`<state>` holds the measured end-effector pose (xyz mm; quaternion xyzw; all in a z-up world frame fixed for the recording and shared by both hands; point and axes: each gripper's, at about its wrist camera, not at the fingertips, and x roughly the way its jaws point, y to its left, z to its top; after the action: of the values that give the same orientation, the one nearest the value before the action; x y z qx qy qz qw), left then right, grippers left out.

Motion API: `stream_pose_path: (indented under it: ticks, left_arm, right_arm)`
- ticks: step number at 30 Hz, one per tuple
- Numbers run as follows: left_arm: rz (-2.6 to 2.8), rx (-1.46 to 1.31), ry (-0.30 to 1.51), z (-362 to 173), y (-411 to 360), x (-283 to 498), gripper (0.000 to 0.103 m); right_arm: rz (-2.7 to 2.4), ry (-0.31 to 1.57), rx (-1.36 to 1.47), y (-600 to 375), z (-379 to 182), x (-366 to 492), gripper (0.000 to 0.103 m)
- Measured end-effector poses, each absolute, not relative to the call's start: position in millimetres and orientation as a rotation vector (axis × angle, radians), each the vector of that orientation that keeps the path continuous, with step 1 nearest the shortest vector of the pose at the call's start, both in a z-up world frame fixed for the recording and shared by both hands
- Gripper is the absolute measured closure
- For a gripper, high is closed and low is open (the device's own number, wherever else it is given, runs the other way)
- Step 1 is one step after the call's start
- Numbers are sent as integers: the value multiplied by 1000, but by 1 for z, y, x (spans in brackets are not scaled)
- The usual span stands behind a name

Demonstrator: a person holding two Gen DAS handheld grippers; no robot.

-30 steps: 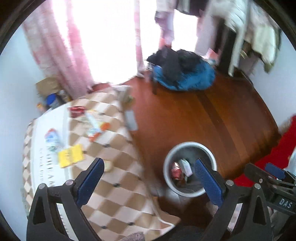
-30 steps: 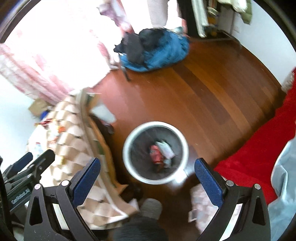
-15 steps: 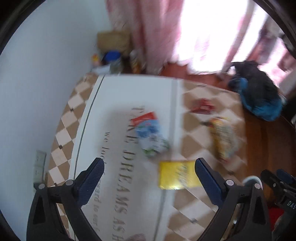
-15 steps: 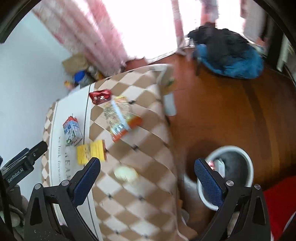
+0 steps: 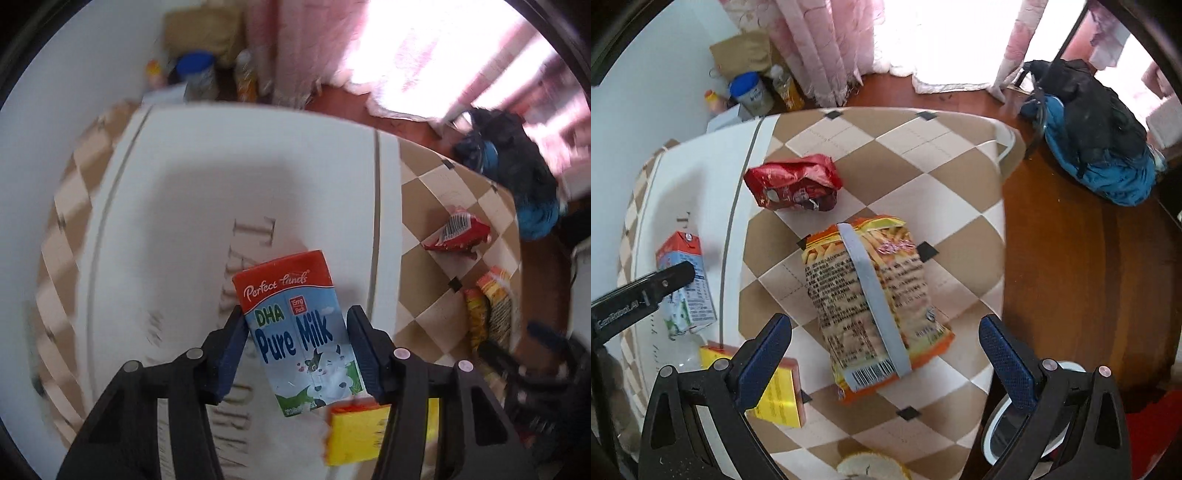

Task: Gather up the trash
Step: 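Grasp the striped chip bag with the right tool while the left tool grasps the Pure Milk carton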

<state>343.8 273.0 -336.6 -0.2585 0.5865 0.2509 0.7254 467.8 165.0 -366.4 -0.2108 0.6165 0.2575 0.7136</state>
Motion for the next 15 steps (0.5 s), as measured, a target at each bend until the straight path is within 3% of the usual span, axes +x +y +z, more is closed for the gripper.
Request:
stream_pose_path:
  ticks: [7,11,15]
  left_arm:
    - [518,-520,1406,-359,284,353,50]
    - [544,-477,1367,-360,273,351,52]
    - [553,-443,1348,-357,264,348,53]
  right_arm:
    - [546,1386,-522,182,-390,476,1]
    - [538,1395,-517,183,-396,479,2]
    - [538,1386,-526,183,-397,478,22]
